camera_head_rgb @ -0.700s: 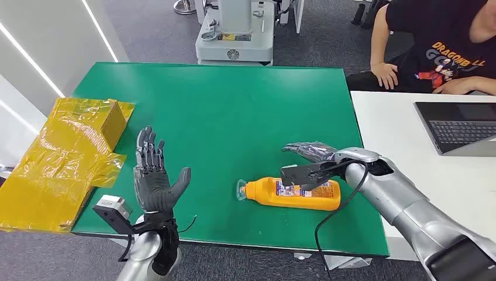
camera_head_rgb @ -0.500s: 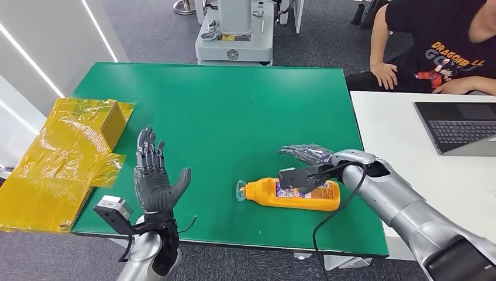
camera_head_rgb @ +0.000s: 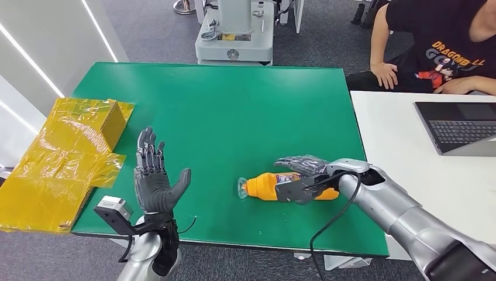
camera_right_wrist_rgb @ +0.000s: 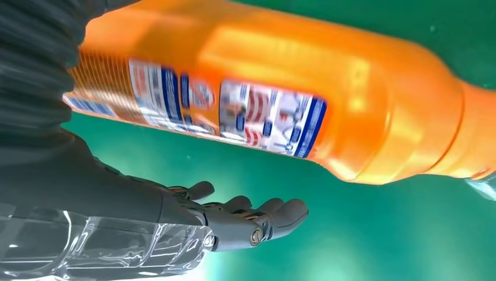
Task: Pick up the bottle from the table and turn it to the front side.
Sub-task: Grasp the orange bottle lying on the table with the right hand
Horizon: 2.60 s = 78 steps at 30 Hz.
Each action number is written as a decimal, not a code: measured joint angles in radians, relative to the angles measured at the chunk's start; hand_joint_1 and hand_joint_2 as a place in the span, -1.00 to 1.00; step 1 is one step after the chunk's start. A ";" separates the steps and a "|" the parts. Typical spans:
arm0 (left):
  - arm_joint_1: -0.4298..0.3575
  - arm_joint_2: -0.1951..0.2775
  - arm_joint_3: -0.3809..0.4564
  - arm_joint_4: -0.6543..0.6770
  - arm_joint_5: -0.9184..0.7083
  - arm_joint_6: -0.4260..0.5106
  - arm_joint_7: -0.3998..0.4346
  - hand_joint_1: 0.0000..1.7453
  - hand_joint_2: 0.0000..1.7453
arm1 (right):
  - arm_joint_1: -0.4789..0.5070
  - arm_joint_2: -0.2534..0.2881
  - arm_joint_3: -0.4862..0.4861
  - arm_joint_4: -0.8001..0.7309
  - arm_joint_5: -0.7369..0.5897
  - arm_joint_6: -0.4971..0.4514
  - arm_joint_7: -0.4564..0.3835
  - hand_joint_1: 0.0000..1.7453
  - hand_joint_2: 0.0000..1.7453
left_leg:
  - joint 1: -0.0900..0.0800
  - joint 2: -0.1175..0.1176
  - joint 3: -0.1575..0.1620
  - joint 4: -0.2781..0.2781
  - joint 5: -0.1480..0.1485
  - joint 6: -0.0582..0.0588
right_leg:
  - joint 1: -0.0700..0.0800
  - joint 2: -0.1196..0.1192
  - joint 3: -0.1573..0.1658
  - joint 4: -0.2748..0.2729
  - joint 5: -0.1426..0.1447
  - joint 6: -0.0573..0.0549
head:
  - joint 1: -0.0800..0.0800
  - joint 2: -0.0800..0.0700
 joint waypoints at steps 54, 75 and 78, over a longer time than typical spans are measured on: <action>0.036 0.012 0.000 -0.020 0.000 0.024 0.003 -1.00 1.00 | 0.032 -0.254 0.122 -0.166 -0.101 0.047 0.182 -1.00 1.00 | 0.000 -0.001 -0.001 0.001 0.000 0.001 | 0.000 -0.001 0.000 0.000 0.000 0.000 | 0.000 0.000; 0.030 0.012 0.000 -0.020 -0.008 0.020 0.002 -1.00 1.00 | 0.116 -0.087 0.019 -0.016 0.030 -0.181 0.063 1.00 1.00 | 0.001 0.000 0.002 0.001 0.000 0.001 | 0.001 0.000 0.002 0.000 0.000 0.000 | 0.000 0.000; 0.030 0.012 0.000 -0.020 -0.012 0.020 0.001 -1.00 1.00 | 0.132 -0.078 0.000 -0.013 0.044 -0.221 0.054 1.00 1.00 | 0.001 0.000 0.002 0.001 0.000 0.001 | 0.001 0.000 0.002 0.000 0.000 0.000 | 0.000 0.000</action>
